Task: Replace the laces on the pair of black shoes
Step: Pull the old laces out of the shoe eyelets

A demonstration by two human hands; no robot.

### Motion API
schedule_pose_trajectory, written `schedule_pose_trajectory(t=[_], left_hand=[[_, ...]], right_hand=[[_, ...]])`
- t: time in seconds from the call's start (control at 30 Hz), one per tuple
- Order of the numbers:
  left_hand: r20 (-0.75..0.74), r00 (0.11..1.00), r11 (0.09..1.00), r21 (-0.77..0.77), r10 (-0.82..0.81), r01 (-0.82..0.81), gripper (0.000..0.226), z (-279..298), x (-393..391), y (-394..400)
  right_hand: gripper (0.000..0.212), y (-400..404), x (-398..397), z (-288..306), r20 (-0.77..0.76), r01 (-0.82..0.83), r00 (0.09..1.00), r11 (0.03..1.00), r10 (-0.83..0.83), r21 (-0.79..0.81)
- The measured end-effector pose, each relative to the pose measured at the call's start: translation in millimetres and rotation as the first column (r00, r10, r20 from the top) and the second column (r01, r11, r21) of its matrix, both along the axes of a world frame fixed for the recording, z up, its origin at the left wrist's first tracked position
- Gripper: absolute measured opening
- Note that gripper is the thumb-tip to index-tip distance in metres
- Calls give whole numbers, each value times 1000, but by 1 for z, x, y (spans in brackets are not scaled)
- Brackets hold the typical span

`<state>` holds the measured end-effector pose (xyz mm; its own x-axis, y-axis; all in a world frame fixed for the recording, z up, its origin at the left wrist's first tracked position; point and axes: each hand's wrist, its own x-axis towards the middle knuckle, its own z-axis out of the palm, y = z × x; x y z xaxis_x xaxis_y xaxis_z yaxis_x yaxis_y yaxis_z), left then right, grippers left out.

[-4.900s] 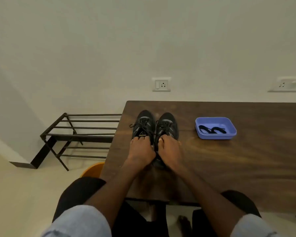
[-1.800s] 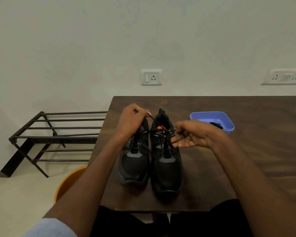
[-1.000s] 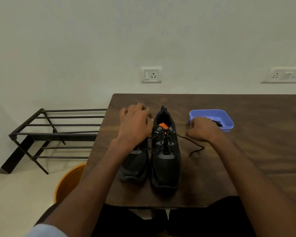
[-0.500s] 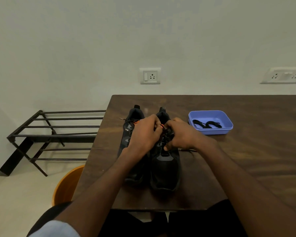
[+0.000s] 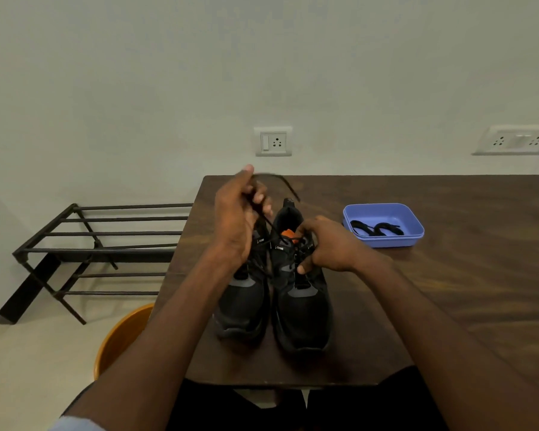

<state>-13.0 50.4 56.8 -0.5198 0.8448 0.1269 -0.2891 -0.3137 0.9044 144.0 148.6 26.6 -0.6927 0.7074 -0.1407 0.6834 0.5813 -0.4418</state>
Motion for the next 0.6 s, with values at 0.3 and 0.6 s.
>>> schedule_pose_trajectory(t=[0.3,0.6], left_hand=[[-924,330,705,-365,-193,-609,46,-31,-31,-9],[-958,269,896,-207,-103,-392,26,-34,-17,1]], right_hand=[[3,4,-7,-3,-143,92,986,996,-90,11],[21,-3,6,41,-635,-78,604,757,-482,-649]])
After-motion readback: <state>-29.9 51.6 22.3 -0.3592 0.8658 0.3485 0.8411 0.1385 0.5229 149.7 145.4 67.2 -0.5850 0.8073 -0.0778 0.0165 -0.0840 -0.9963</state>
